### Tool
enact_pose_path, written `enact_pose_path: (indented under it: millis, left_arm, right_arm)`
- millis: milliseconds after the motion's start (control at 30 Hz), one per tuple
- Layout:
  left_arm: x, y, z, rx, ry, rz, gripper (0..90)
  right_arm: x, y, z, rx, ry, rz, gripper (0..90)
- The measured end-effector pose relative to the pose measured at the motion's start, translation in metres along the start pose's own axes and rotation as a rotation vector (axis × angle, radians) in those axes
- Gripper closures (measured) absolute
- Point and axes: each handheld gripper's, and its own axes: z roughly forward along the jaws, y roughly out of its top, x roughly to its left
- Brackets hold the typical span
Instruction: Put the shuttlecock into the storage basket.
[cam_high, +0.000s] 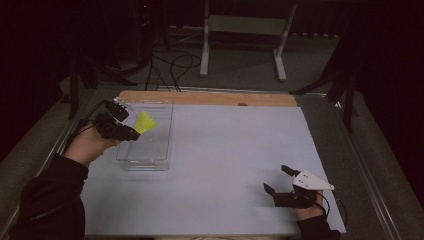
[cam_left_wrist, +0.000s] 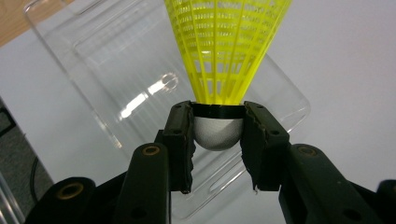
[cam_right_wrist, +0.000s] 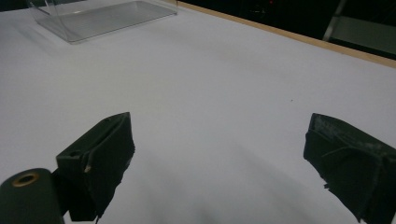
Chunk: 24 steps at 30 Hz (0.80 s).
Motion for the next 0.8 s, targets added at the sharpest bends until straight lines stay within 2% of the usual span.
enact_pose_path:
  millis: [167,633,800]
  left_arm:
    - [0.005,-0.007,-0.001,0.002,0.016,-0.017,65.4]
    - [0.017,-0.026,0.007,0.004,0.008,-0.064,65.4]
    - [0.018,-0.031,0.012,0.007,0.004,-0.069,65.5]
  right_arm:
    - [0.0,0.0,0.0,-0.002,0.0,0.0,8.3]
    - [0.0,0.0,0.0,0.0,0.003,-0.002,8.3]
    - [0.0,0.0,0.001,0.001,0.005,-0.001,8.3]
